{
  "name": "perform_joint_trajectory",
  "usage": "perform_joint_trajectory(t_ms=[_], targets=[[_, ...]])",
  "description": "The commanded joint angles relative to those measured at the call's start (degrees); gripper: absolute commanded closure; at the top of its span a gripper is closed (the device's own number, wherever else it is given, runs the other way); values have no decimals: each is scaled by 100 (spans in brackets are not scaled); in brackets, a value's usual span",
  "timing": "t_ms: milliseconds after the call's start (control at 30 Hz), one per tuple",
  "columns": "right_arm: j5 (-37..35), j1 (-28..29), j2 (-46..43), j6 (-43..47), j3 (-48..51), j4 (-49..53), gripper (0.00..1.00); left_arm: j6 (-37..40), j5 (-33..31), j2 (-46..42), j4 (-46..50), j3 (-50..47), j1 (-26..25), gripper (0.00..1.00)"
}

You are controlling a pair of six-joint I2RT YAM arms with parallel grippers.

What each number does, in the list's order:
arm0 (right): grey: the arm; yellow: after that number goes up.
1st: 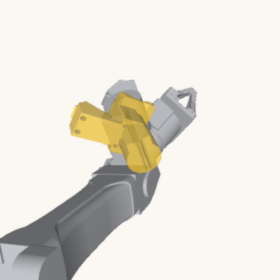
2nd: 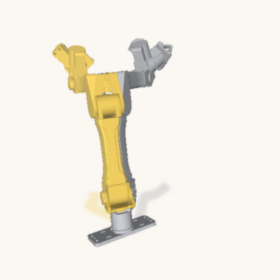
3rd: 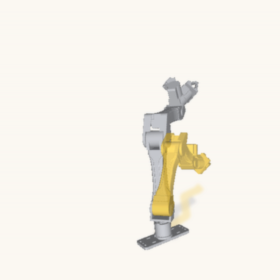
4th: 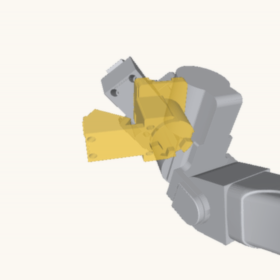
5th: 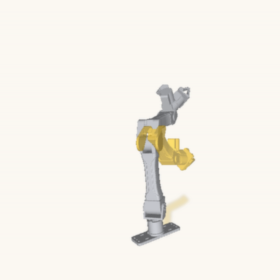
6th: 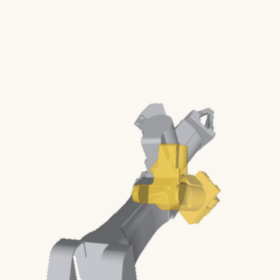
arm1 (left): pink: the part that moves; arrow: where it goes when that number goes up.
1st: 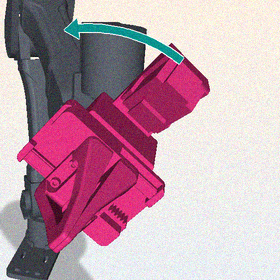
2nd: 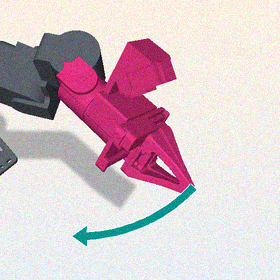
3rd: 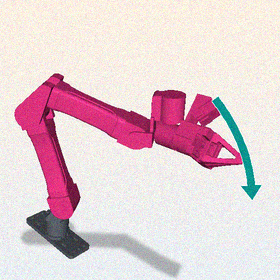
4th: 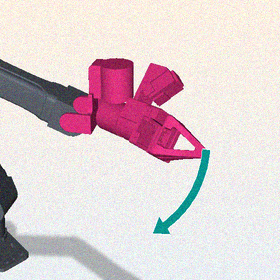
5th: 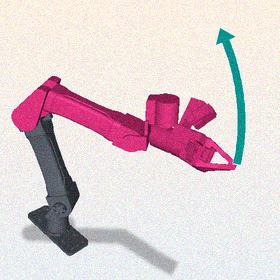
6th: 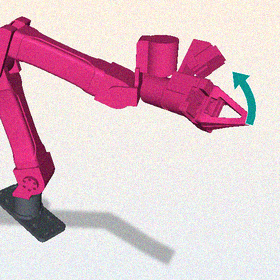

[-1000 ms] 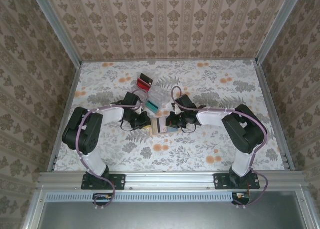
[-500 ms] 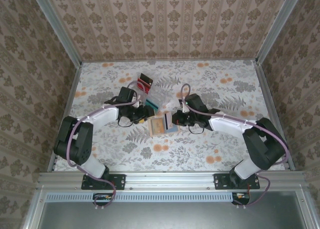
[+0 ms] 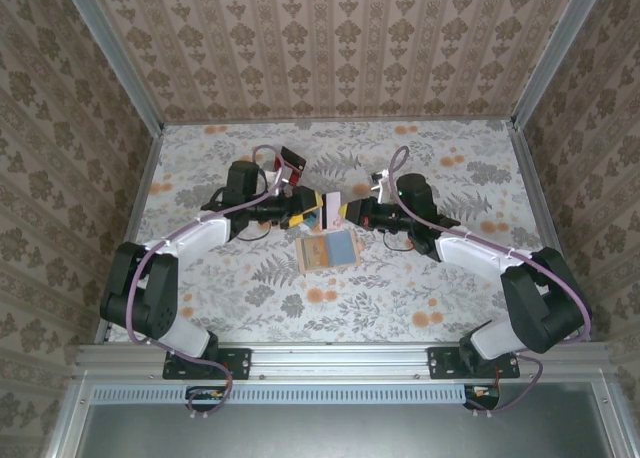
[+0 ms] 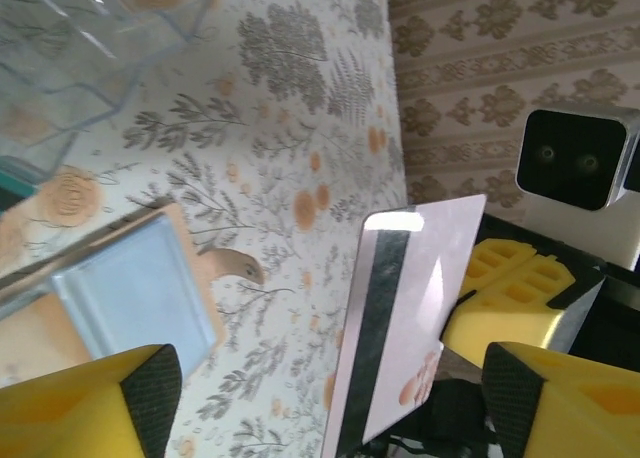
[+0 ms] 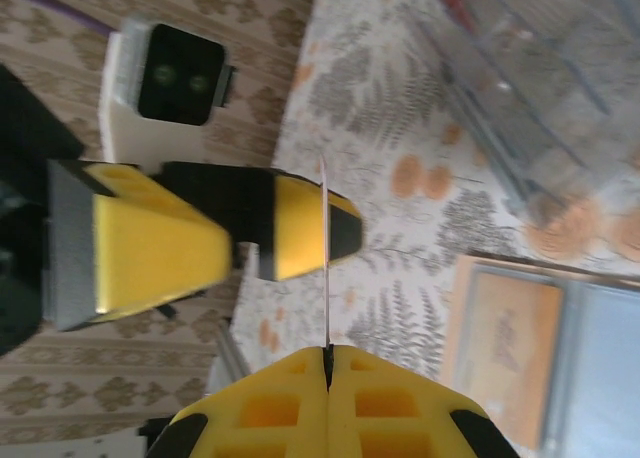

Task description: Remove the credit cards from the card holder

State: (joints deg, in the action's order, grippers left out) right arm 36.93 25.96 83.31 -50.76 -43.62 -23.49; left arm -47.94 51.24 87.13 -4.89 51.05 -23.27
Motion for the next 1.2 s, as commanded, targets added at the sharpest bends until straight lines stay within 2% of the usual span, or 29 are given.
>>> perform_joint_trajectory(t_ms=[0, 233, 467, 500, 567, 667, 733, 833, 1067, 1167], targets=[[488, -63, -40, -522, 27, -821, 100, -175, 431, -138, -400, 296, -29, 23], [771, -169, 27, -960, 56, -1302, 100, -559, 639, -84, -1062, 446, -122, 47], [734, -212, 46, -1065, 35, -1336, 100, -810, 621, -126, -1448, 521, -198, 87], [697, -217, 45, -1087, 29, -1307, 99, -839, 583, -135, -1475, 518, -203, 93], [556, -212, 31, -1073, 5, -1082, 83, -943, 435, -135, -1471, 515, -196, 100], [203, -177, -53, -1146, 52, -847, 59, -1118, 121, -161, -1576, 519, -204, 100], [37, -114, -94, -1334, 118, -1016, 52, -1264, -97, -186, -1659, 520, -211, 100], [-186, 41, -58, -1624, 131, -1347, 51, -1580, -401, -171, -1879, 524, -215, 100], [-695, 208, 223, -2233, 106, -2227, 65, -2207, -615, 25, -2002, 595, -231, 100], [-892, 226, 244, -2361, 109, -2443, 67, -2306, -653, 34, -1990, 575, -222, 100]])
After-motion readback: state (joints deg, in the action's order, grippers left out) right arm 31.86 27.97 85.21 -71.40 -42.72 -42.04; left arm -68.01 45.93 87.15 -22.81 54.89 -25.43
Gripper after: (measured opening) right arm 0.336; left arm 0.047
